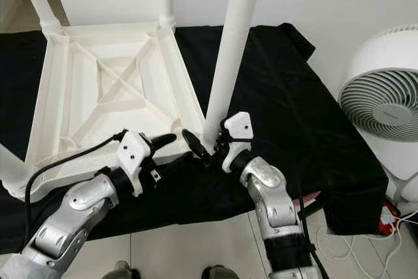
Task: Building children table
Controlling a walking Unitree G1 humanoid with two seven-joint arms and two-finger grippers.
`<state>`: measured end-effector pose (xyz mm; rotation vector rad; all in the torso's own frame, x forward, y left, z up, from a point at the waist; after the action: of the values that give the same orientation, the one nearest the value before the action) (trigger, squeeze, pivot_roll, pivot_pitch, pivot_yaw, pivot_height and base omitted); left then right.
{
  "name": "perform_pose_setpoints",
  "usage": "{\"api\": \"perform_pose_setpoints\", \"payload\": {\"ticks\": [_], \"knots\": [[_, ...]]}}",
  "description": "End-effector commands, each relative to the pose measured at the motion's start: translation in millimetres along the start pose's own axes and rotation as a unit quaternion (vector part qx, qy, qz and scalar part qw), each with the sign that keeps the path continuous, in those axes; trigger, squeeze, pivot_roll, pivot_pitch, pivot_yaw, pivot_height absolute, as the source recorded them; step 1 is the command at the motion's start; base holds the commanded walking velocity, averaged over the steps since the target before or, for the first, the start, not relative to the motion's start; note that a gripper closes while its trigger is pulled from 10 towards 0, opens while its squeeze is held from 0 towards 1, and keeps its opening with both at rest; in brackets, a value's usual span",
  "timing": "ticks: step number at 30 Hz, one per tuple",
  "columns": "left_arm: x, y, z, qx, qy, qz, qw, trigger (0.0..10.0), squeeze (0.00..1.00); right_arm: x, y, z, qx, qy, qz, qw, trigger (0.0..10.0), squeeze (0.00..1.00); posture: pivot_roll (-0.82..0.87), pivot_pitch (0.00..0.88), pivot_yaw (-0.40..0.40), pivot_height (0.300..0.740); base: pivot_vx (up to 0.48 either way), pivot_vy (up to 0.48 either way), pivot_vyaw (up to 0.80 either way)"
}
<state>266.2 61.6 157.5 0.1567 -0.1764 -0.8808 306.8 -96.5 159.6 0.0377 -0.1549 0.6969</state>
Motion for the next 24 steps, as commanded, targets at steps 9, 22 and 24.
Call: {"api": "perform_pose_setpoints", "payload": {"ticks": [9,22,24], "knots": [[0.7,22.1,9,0.023,0.0,0.011,1.0,10.0,0.0,-29.6,0.2,9,0.009,-0.021,-0.059,0.998,10.0,0.0,-0.07,0.099,-0.001,0.74,0.0,0.0,0.0],[-0.5,29.8,7,0.013,0.009,0.026,1.0,10.0,0.0,-49.1,15.1,13,0.014,-0.013,-0.043,0.999,10.0,0.0,-0.08,0.108,0.003,0.74,0.0,0.0,0.0],[-0.8,37.8,8,0.012,0.009,0.046,0.999,10.0,0.0,-52.7,20.5,12,0.022,-0.001,-0.02,1.0,10.0,0.0,-0.08,0.112,-0.002,0.74,0.0,0.0,0.0]]}}
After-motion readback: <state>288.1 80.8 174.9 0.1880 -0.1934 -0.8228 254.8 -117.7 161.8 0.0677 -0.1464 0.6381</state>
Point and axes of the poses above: a point about 5 cm out from each wrist's last joint towards the gripper, its own x axis pointing out of the wrist towards the gripper, its own z axis along the axis of the wrist's last joint, y = z × x, the point moved 3 cm from there along x, pointing out of the wrist towards the gripper, and after that the axes turned 2 degrees about x, right-handed, at the moved point
